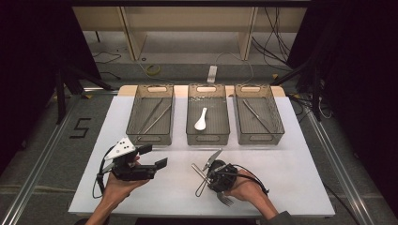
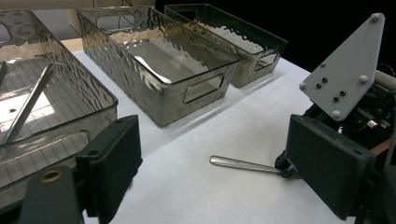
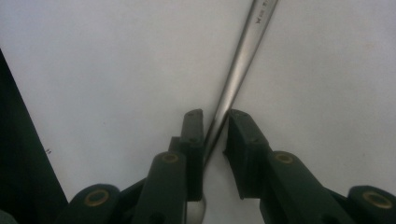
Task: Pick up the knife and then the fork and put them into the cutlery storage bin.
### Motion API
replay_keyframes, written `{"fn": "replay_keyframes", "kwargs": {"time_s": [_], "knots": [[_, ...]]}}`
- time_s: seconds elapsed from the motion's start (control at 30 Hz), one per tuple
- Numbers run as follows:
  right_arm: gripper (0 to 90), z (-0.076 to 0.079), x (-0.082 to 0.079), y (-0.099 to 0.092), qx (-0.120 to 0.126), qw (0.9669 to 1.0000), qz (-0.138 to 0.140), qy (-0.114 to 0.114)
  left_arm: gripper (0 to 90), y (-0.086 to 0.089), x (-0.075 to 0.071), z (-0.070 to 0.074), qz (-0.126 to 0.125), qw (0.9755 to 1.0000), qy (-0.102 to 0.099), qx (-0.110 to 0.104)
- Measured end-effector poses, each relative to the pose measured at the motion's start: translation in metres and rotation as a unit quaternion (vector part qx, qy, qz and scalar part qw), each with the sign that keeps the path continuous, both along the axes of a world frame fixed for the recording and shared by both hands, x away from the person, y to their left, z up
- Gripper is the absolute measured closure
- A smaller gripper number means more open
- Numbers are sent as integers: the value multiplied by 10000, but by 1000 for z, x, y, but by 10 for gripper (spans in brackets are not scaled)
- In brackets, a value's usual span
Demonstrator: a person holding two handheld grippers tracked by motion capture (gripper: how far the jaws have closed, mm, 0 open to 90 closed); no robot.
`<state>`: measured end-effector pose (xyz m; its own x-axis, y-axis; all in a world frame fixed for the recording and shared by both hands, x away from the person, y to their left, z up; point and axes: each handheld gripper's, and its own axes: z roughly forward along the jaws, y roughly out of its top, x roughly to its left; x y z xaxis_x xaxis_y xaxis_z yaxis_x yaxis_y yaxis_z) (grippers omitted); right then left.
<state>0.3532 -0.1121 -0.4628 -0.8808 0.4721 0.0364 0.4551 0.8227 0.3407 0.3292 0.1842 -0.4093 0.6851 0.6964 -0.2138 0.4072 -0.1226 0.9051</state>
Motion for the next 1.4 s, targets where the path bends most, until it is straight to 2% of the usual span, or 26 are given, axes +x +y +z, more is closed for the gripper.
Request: {"fn": "replay_keyframes", "kwargs": {"time_s": [0.13,0.23,0.3,0.47,0.6,0.67,0.7,0.93,1.0,1.03,1.13,1.4], "knots": [[773,0,-1,1,27,10000,-74,4,175,-1,0,0,-6,10000,-1,9],[775,0,0,1,-7,10000,-13,-12,176,-1,0,0,-16,10000,-10,24],[776,1,1,1,10,10000,-57,79,176,-1,0,0,-17,10000,-10,20],[778,1,1,1,3,9999,-71,115,176,0,0,0,-31,10000,-11,43],[778,0,1,2,-34,10000,-45,35,176,-1,0,0,-32,10000,-6,46],[776,0,1,3,-79,9999,-94,34,176,-1,0,0,-30,10000,0,38],[773,1,0,4,-92,9997,-177,103,176,-1,0,0,-31,10000,-9,47],[773,0,1,3,-82,9998,-171,66,176,-1,0,0,-35,10000,2,43],[776,1,0,4,-110,9998,-177,58,176,-1,0,0,-39,10000,2,54],[778,0,1,4,-136,9999,-95,14,176,-1,0,0,-42,10000,1,55],[781,1,0,6,-183,9997,-151,51,176,-1,0,0,-48,10000,1,58],[828,1,-1,9,-233,9997,-70,9,176,-1,0,0,-52,10000,0,62]]}}
